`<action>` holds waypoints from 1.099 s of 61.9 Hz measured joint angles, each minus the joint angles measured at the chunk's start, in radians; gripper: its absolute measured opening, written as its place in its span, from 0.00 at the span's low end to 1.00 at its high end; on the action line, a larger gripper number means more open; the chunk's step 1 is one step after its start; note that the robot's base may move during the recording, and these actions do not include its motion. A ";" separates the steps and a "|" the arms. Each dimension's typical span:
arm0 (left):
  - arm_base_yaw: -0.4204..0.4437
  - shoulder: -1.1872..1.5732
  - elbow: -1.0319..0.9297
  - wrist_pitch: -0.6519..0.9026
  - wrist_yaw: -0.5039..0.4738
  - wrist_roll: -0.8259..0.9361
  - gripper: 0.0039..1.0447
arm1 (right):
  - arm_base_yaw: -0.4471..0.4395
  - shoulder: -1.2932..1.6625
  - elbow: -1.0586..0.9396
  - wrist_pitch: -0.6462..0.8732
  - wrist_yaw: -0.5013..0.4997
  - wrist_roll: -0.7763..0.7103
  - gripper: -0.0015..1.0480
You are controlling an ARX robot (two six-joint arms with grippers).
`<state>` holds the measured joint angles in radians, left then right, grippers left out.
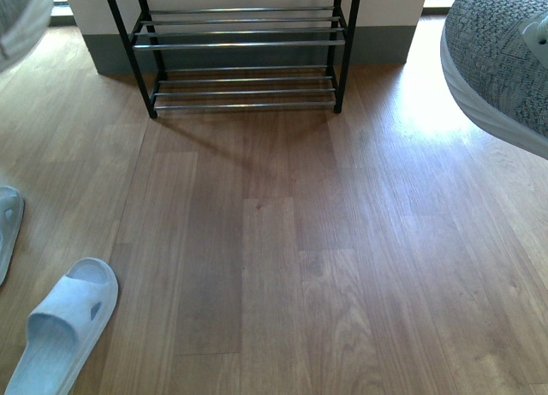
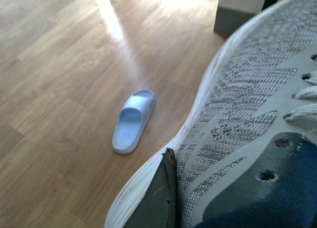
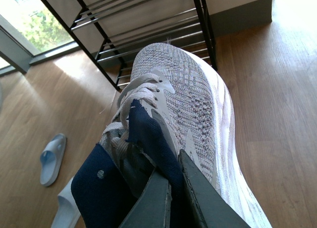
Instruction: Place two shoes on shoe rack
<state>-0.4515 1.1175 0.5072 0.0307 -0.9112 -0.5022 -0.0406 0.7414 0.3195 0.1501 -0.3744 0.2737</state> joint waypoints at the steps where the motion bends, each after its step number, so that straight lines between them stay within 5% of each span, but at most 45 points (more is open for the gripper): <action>1: -0.002 -0.017 0.000 0.000 -0.003 0.004 0.01 | 0.000 0.000 0.000 0.000 0.000 0.000 0.01; 68: -0.006 -0.016 -0.005 -0.005 -0.002 0.019 0.01 | -0.001 -0.001 -0.001 0.000 -0.003 0.000 0.01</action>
<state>-0.4572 1.1015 0.5018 0.0257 -0.9134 -0.4831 -0.0414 0.7403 0.3187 0.1501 -0.3775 0.2737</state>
